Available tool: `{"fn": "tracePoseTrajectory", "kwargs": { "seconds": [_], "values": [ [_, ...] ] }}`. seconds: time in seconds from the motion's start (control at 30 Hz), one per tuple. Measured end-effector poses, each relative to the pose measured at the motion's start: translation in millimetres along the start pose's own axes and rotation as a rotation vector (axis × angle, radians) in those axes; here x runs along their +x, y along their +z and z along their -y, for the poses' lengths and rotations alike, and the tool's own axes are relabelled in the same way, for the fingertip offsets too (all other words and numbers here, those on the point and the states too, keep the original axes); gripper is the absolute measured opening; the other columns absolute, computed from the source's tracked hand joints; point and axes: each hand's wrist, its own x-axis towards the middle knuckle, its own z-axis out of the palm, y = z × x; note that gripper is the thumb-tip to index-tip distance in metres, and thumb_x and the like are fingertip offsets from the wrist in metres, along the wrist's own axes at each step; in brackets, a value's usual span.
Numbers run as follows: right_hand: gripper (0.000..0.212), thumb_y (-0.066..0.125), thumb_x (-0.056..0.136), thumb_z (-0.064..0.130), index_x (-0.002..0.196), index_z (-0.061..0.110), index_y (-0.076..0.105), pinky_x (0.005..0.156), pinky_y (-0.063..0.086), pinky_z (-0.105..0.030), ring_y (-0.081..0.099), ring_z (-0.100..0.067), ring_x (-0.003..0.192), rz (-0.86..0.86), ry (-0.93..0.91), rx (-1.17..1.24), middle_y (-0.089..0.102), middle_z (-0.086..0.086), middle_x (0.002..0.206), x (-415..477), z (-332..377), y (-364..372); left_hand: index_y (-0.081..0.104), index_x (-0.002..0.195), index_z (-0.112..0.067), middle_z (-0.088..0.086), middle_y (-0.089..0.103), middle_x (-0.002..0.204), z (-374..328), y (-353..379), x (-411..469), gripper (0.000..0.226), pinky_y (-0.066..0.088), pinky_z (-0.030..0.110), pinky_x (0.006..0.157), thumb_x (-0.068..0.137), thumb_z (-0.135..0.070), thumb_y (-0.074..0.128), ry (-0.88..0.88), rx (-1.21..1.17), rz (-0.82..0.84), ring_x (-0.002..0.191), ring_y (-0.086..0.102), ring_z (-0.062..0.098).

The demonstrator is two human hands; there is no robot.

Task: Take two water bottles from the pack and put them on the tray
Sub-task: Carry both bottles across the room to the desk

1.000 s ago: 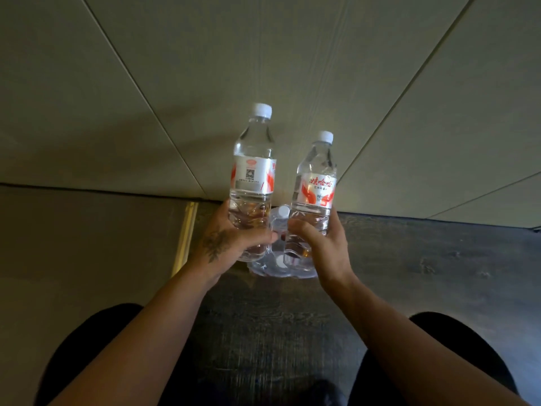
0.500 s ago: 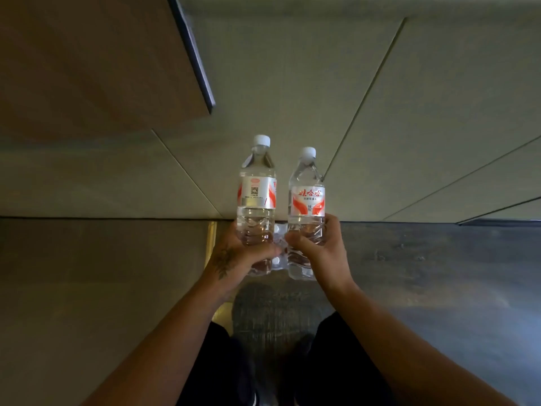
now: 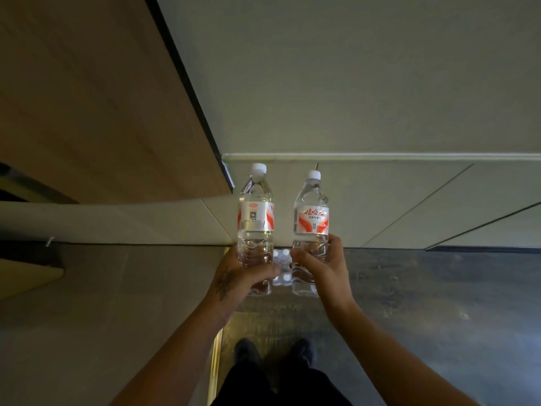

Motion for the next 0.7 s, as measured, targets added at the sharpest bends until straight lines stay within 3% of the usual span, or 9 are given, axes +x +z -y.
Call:
{"fn": "tracePoseTrajectory", "kwargs": {
  "seconds": [0.17,0.3,0.43,0.63,0.7],
  "values": [
    [0.068,0.086,0.063,0.049,0.121,0.038,0.053,0.075,0.065,-0.028,0.08,-0.012,0.095,-0.015,-0.022,-0.015,0.077,0.001,0.111,-9,17,-12,0.08,0.099,-0.029,-0.003,0.088,0.085,-15,14,-11,0.057,0.067,0.024,0.063,0.048,-0.05,0.095,0.031,0.025,-0.043,0.073,0.084,0.01],
    [0.062,0.088,0.071,0.034,0.123,0.035,0.052,0.069,0.065,-0.024,0.081,-0.014,0.095,-0.025,-0.029,-0.004,0.075,-0.005,0.117,-9,22,-23,0.078,0.097,-0.031,-0.005,0.087,0.087,-19,18,-9,0.055,0.067,0.021,0.062,0.048,-0.048,0.094,0.033,0.032,-0.031,0.074,0.084,0.008],
    [0.076,0.092,0.07,0.028,0.131,0.026,0.049,0.069,0.065,-0.023,0.081,-0.011,0.096,-0.03,-0.052,-0.01,0.074,-0.004,0.117,-4,24,-27,0.08,0.099,-0.029,-0.005,0.087,0.086,-26,14,2,0.055,0.065,0.019,0.061,0.049,-0.045,0.093,0.034,0.053,0.009,0.075,0.084,0.008],
    [0.072,0.089,0.07,0.025,0.129,0.03,0.049,0.069,0.065,-0.024,0.08,-0.014,0.095,-0.123,-0.079,0.003,0.072,-0.006,0.117,-6,26,-30,0.073,0.12,-0.017,-0.018,0.085,0.084,-50,13,22,0.063,0.059,0.011,0.058,0.061,-0.029,0.092,0.065,0.141,0.112,0.076,0.081,-0.002],
    [0.072,0.088,0.071,0.024,0.13,0.029,0.049,0.068,0.064,-0.022,0.08,-0.01,0.095,-0.169,-0.095,0.026,0.071,-0.006,0.117,-9,28,-35,0.071,0.124,-0.017,-0.01,0.086,0.091,-59,18,29,0.075,0.063,0.019,0.067,0.055,-0.037,0.093,0.086,0.181,0.169,0.084,0.082,0.005]
  ]
}}
